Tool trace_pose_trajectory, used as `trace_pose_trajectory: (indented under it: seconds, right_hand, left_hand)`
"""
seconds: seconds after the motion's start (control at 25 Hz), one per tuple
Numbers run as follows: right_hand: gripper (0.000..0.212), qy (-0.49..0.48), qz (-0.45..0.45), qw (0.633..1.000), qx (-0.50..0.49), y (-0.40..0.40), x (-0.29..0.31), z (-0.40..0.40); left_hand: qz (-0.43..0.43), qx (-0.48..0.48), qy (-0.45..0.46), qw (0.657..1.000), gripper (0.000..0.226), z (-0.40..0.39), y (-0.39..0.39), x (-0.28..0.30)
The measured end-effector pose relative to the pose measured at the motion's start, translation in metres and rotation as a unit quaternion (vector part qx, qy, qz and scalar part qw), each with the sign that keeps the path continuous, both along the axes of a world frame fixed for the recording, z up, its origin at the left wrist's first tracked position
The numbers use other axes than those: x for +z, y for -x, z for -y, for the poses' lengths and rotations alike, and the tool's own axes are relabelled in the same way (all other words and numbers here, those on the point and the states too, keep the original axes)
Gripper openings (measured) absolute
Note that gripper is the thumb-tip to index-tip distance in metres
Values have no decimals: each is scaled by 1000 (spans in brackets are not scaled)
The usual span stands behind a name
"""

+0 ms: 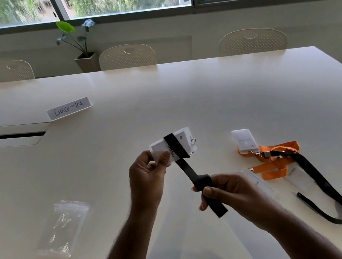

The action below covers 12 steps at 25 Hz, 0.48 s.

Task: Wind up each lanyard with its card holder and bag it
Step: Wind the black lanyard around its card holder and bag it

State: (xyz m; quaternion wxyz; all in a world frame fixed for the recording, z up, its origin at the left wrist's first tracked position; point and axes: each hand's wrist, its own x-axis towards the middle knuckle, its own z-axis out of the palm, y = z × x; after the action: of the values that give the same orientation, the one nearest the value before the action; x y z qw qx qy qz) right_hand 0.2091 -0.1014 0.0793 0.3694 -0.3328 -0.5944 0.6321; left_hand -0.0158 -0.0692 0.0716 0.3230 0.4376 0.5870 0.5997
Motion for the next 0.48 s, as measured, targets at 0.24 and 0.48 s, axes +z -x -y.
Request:
trace_pose_trajectory:
  seconds: [0.24,0.48]
  right_hand:
    - [36,49,-108,993,30,-3,26,-4]
    - [35,57,-169,983,37,2,48,-31]
  left_hand:
    - [-162,-25,-32,986,15,10,-9,0]
    - [-220,-86,-42,971,18,15,-18,2]
